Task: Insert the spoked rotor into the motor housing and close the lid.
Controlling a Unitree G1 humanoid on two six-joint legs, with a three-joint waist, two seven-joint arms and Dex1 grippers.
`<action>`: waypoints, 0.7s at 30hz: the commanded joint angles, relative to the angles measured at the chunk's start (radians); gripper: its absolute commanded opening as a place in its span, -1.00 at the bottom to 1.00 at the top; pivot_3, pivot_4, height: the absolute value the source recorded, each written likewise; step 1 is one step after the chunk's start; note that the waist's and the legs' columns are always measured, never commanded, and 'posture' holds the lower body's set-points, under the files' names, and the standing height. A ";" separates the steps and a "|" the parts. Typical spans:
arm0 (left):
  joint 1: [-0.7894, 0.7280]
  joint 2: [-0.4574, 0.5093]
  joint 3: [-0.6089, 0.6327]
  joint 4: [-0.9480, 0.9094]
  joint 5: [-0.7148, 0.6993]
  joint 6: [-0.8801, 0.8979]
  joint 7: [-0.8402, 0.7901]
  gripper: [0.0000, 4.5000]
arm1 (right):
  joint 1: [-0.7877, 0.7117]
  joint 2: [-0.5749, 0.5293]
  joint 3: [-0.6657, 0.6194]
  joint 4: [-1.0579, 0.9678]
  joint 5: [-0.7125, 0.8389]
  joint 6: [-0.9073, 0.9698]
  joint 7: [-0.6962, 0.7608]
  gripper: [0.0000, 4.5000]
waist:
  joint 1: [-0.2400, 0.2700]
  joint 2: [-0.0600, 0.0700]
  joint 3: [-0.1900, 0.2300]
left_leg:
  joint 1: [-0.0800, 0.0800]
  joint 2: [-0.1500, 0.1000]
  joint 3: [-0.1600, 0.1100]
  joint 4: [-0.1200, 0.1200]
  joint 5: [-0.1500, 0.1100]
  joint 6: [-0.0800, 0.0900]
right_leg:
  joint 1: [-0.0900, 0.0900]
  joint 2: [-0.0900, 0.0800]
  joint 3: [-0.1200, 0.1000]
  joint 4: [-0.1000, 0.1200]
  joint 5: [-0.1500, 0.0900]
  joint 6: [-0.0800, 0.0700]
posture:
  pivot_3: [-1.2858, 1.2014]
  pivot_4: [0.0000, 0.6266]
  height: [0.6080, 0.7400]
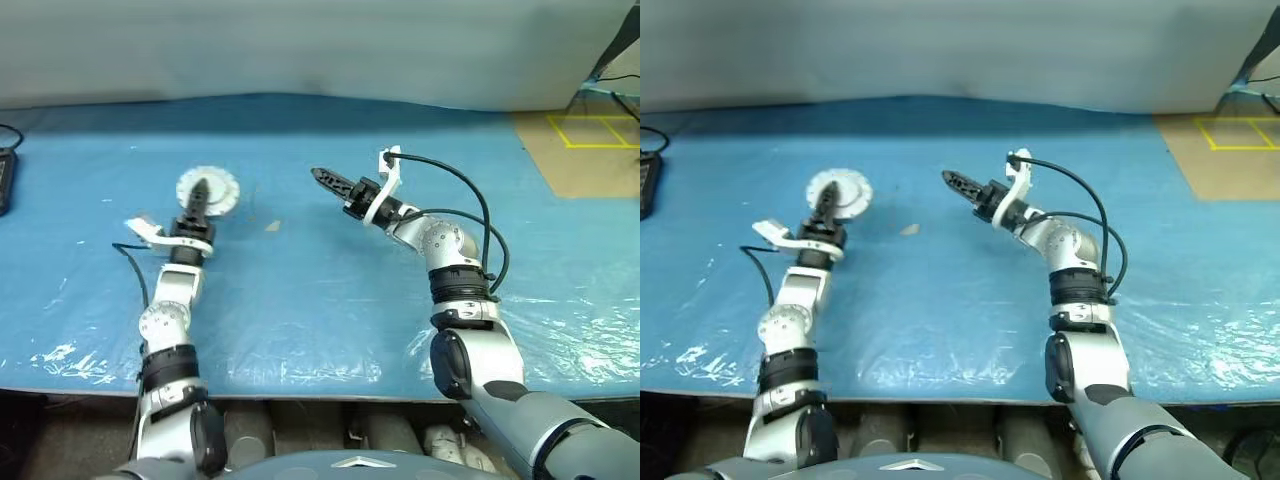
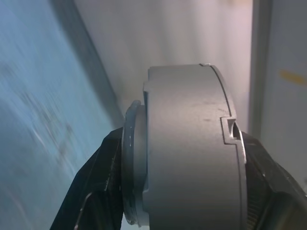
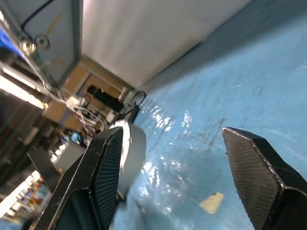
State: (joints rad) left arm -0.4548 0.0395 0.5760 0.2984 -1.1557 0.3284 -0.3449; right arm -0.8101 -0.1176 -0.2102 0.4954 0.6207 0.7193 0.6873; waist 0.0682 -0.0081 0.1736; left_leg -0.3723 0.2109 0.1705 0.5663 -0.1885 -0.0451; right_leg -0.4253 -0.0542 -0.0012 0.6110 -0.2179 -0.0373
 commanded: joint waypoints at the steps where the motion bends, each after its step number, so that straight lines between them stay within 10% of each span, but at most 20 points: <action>1: -0.118 0.063 0.058 0.113 0.050 -0.113 0.025 0.11 | 0.011 -0.007 0.036 -0.030 -0.027 -0.052 0.048 0.52 | 0.001 -0.001 0.000 | 0.000 -0.001 0.000 0.000 0.000 0.000 | 0.000 0.000 0.000 0.001 0.000 0.001 | 0.03 -0.52 1.00; 17: -0.307 0.200 0.120 0.597 0.250 -0.311 0.009 0.11 | 0.041 -0.004 0.048 -0.063 -0.035 -0.057 0.058 0.52 | 0.013 -0.005 0.002 | -0.006 -0.001 -0.011 0.011 0.000 -0.001 | 0.000 -0.001 -0.007 0.011 0.001 0.000 | 0.03 -0.52 1.00; 21: -0.301 0.213 0.109 0.628 0.308 -0.361 0.036 0.64 | 0.043 -0.003 0.049 -0.067 -0.035 -0.056 0.056 0.53 | 0.013 -0.005 0.002 | -0.006 -0.001 -0.011 0.011 0.000 -0.001 | 0.000 -0.002 -0.007 0.012 0.001 0.000 | 0.03 -0.52 1.00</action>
State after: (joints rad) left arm -0.7426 0.2270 0.6848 0.9309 -0.8809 0.0141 -0.3185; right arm -0.7690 -0.1182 -0.1559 0.4748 0.5728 0.6720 0.7375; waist 0.0811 -0.0127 0.1761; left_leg -0.3782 0.2099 0.1589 0.5776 -0.1890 -0.0459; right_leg -0.4253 -0.0559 -0.0084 0.6227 -0.2175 -0.0375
